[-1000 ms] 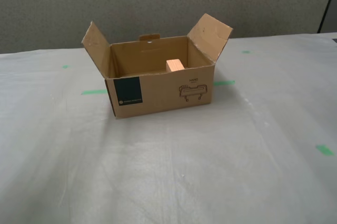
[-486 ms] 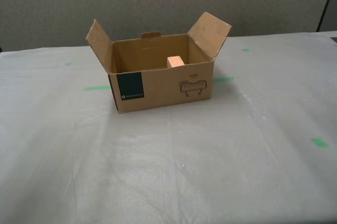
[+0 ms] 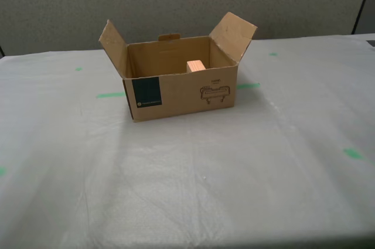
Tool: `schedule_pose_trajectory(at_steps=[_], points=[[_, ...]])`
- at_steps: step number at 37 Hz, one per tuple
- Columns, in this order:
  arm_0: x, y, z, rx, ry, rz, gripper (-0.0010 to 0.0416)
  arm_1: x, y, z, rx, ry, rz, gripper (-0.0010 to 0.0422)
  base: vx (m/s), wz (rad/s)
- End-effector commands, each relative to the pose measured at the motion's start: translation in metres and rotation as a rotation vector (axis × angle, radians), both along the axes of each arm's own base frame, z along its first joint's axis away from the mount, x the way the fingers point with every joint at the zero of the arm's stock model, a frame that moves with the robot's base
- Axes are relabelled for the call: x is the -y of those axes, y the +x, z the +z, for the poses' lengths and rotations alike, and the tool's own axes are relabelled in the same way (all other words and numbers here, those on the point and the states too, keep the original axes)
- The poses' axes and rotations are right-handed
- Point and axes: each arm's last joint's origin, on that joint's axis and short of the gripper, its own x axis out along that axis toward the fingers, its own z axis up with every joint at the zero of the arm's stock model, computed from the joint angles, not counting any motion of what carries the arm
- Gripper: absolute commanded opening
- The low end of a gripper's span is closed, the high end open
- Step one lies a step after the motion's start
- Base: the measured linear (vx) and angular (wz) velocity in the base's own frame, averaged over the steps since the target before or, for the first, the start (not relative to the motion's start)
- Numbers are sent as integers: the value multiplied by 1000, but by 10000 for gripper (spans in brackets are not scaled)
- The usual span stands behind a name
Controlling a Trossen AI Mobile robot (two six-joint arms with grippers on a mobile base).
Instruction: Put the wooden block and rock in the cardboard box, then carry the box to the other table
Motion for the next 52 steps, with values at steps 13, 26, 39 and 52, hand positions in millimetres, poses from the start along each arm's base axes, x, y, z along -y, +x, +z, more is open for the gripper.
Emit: schedule_pose_trajectory(at_steps=[13, 26, 39, 52], points=[[0, 0, 0, 2, -2, -3, 394, 0, 0, 0, 0, 0, 2, 398, -47, -6], [0, 0, 0, 2, -2, -2, 394, 1, 0, 0, 1, 0, -10, 398, -54, -2], [0, 0, 0, 2, -2, -2, 394, 1, 0, -1, -1, 0, -10, 398, -7, 1], [0, 0, 0, 2, -2, -2, 394, 1, 0, -1, -1, 0, -10, 398, 0, 0]])
